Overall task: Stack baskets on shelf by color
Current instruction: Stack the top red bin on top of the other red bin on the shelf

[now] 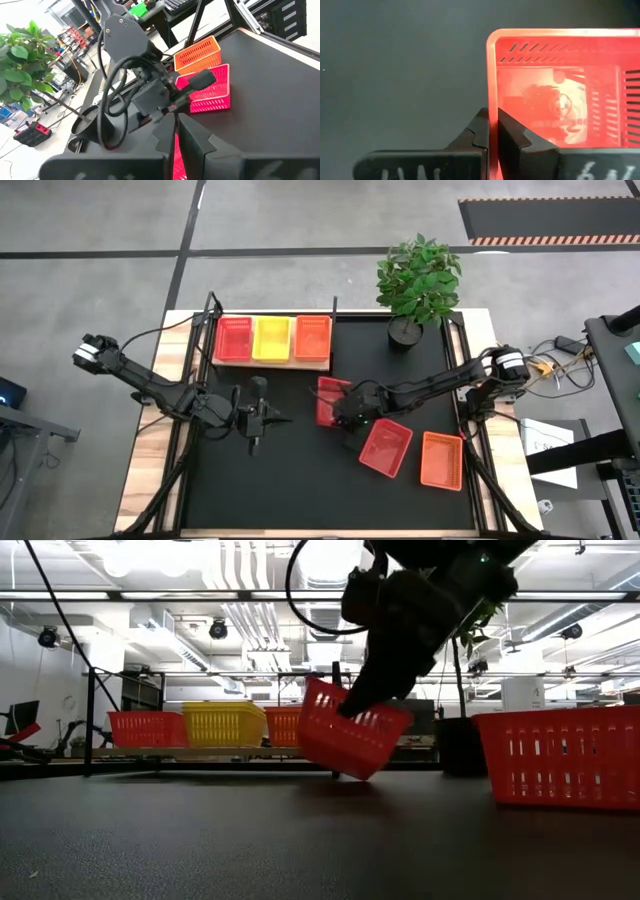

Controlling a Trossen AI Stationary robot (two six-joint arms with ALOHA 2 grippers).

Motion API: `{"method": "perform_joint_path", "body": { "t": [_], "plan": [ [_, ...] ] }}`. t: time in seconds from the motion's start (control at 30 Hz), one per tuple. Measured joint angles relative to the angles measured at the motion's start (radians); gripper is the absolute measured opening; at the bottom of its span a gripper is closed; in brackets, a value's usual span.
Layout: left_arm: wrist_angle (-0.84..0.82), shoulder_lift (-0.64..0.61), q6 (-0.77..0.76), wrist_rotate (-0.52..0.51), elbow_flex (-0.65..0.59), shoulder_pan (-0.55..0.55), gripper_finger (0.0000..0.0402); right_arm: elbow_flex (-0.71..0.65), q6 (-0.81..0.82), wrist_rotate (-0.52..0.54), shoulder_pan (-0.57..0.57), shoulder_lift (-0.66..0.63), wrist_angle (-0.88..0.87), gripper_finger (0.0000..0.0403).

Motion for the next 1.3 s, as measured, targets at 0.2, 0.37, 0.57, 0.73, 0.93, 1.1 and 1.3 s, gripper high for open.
{"method": "perform_joint_path", "body": {
  "t": [0.2,0.37,0.57,0.73,0.93,1.1,1.3],
  "plan": [
    [-0.002,0.0,-0.035,0.0,0.0,0.0,0.0005,0.0,-0.004,0.001,-0.001,0.031,0.038,0.0035],
    [-0.002,0.0,-0.054,0.0,0.0,0.0,0.0005,0.0,-0.023,0.002,-0.001,0.037,0.046,0.0087],
    [0.002,0.0,-0.09,0.0,0.0,0.0,0.0005,0.0,-0.037,0.002,-0.001,-0.002,0.013,0.0133],
    [0.017,0.022,-0.177,0.0,0.0,0.0,0.0005,0.0,-0.112,0.003,0.009,-0.084,-0.056,0.0143],
    [0.206,0.175,-0.183,0.0,0.0,0.0,0.0005,-0.001,-0.288,0.011,0.036,-0.167,-0.022,0.0132],
    [0.305,0.319,-0.197,-0.048,0.015,0.009,0.0005,-0.001,-0.43,0.011,0.039,-0.235,0.005,0.0118],
    [0.309,0.46,-0.305,-0.052,0.063,0.051,0.0005,-0.008,-0.489,0.013,0.039,-0.322,0.006,0.0099]
  ]
}}
